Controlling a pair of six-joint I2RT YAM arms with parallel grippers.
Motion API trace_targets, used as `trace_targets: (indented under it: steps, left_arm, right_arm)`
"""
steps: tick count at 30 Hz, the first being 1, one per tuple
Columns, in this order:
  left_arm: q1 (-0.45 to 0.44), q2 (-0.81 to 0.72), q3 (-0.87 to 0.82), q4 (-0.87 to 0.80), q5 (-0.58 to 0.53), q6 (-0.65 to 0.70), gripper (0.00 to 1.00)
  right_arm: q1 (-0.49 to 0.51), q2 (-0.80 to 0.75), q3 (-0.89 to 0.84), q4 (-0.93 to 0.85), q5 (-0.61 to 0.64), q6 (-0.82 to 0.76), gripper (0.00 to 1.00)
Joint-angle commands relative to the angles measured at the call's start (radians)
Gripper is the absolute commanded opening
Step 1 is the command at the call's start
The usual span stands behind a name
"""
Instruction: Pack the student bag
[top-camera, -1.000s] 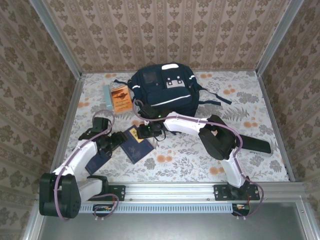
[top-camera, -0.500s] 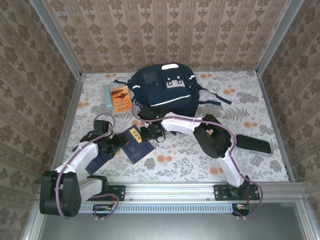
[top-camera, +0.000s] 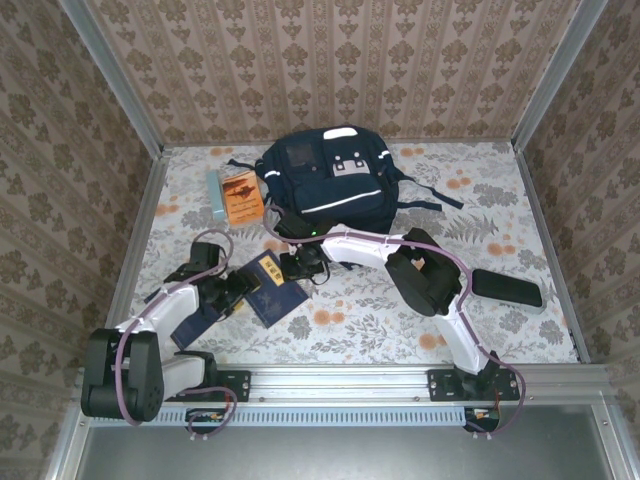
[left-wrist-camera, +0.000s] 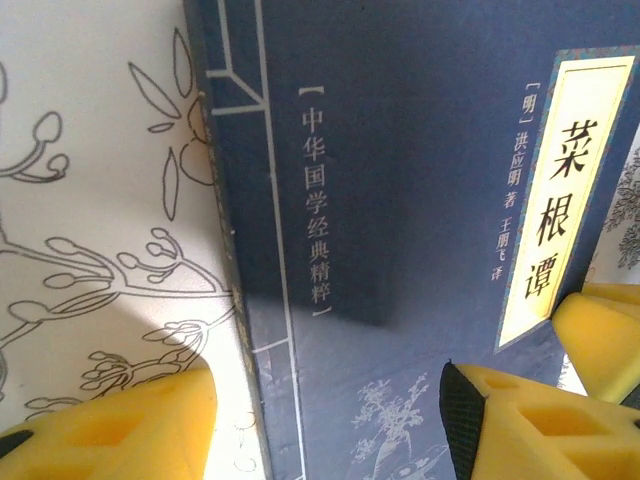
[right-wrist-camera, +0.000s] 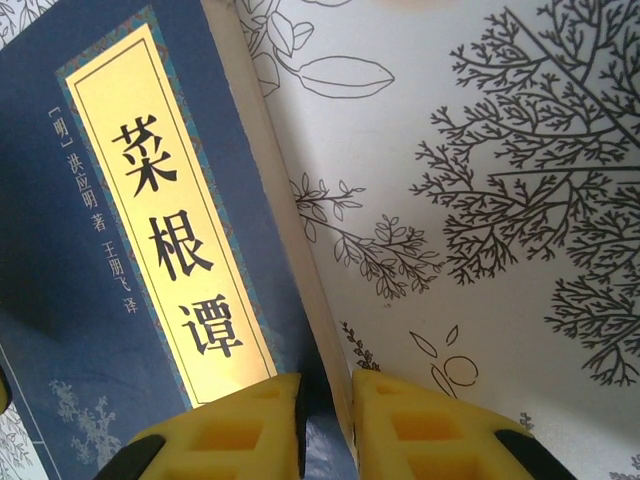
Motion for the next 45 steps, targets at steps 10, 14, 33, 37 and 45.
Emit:
trace_targets:
  steps: [10,14,33,37,45]
  left_arm:
    - [0.007,0.023,-0.015,0.162,0.147,0.036,0.61]
    - [0.014,-0.006,-0.022,0.214,0.196,0.031,0.6]
    - [0.015,-0.066,0.005,0.193,0.143,0.041,0.07]
    - [0.015,-0.139,0.052,0.143,0.074,0.061,0.01]
    - [0.016,-0.219,0.195,0.215,0.028,0.003,0.0]
  right_arm:
    - [-0.031,0.069,-0.014,0.007,-0.06,0.052,0.19]
    - [-0.032,0.072,-0.011,0.023,-0.081,0.058,0.19]
    - [-0.06,-0.071,-0.071,0.101,-0.09,0.079,0.45]
    - [-0.084,-0.203,-0.164,0.196,-0.029,0.083,0.62]
    - [-0.199,-0.428,-0.423,0.557,-0.133,0.269,0.76]
